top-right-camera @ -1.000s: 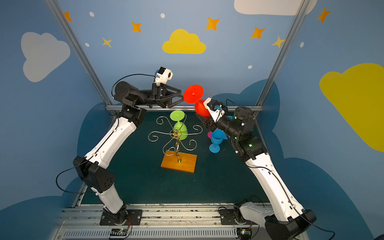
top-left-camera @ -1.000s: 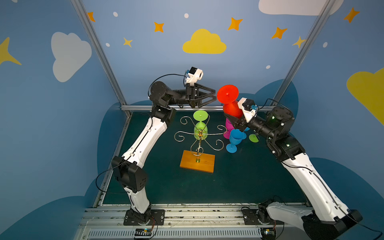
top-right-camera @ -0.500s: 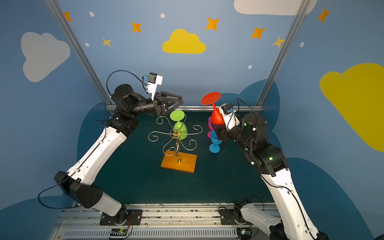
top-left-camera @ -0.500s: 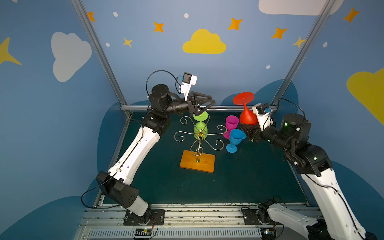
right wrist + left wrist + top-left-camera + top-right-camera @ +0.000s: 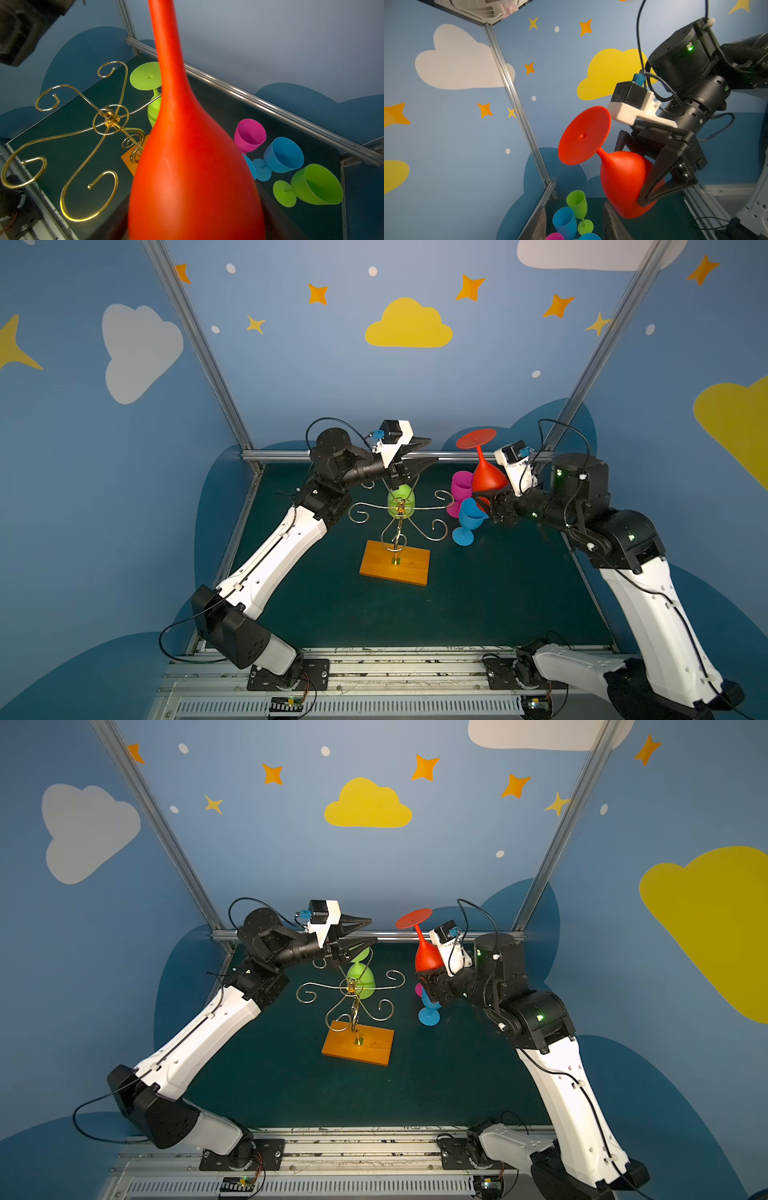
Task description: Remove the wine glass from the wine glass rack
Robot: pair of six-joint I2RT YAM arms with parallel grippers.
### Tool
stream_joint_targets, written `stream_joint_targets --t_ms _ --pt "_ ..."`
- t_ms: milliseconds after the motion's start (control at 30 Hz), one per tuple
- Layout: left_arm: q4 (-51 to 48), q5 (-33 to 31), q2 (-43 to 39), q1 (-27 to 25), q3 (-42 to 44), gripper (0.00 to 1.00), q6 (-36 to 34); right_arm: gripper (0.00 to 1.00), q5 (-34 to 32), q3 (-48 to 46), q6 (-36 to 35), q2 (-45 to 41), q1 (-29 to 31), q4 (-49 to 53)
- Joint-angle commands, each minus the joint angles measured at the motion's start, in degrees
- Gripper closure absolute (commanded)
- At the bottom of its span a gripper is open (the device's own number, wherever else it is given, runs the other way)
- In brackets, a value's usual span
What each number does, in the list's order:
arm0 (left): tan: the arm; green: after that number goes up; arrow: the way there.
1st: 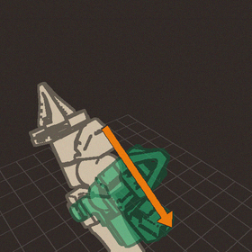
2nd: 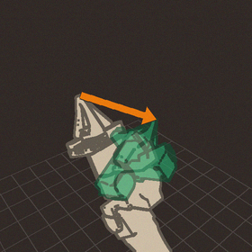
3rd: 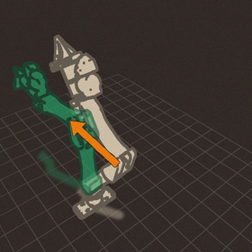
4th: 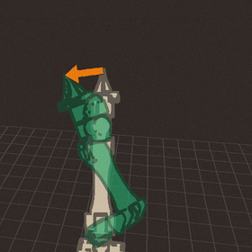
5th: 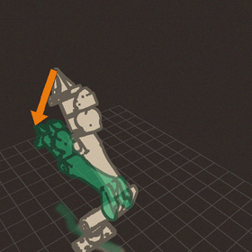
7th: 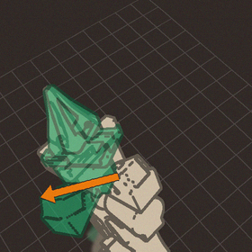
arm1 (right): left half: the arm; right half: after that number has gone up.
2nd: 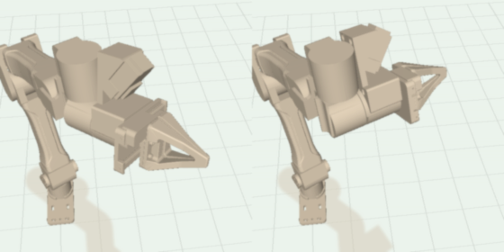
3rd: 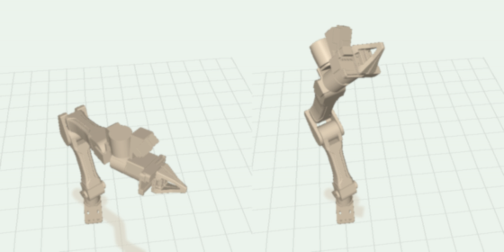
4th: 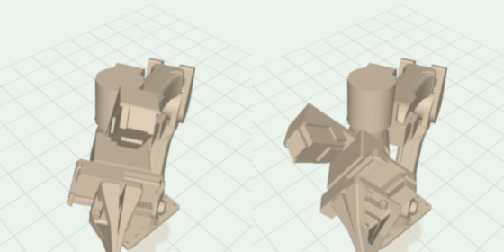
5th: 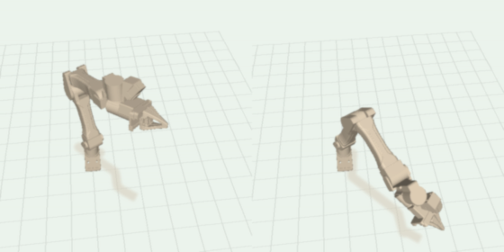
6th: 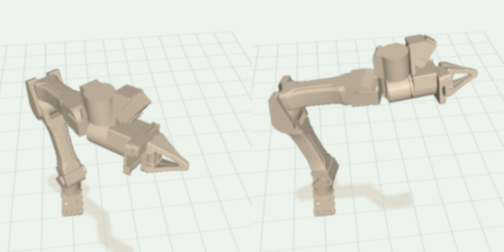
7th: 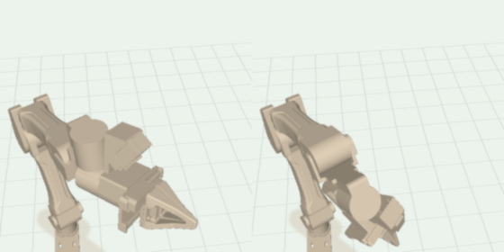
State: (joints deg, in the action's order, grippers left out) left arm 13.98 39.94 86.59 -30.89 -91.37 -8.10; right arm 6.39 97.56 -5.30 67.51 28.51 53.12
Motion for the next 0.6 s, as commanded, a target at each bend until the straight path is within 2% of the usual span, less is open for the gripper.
stream_joint_targets --t_ms 0,367,567 --pt "1.8 -0.4 0.7 -0.5 -0.1 0.57 -3.2 0.88 2.9 1.9 1.4 0.6 1.0 1.0" --pt "0.7 -1.0 1.3 -1.3 -0.2 0.57 -5.3 0.90 4.5 3.3 2.2 3.7 4.8 1.1" --pt "1.2 -2.5 1.2 -1.3 0.0 0.65 -5.8 0.90 4.9 3.5 2.5 4.6 6.5 1.6"
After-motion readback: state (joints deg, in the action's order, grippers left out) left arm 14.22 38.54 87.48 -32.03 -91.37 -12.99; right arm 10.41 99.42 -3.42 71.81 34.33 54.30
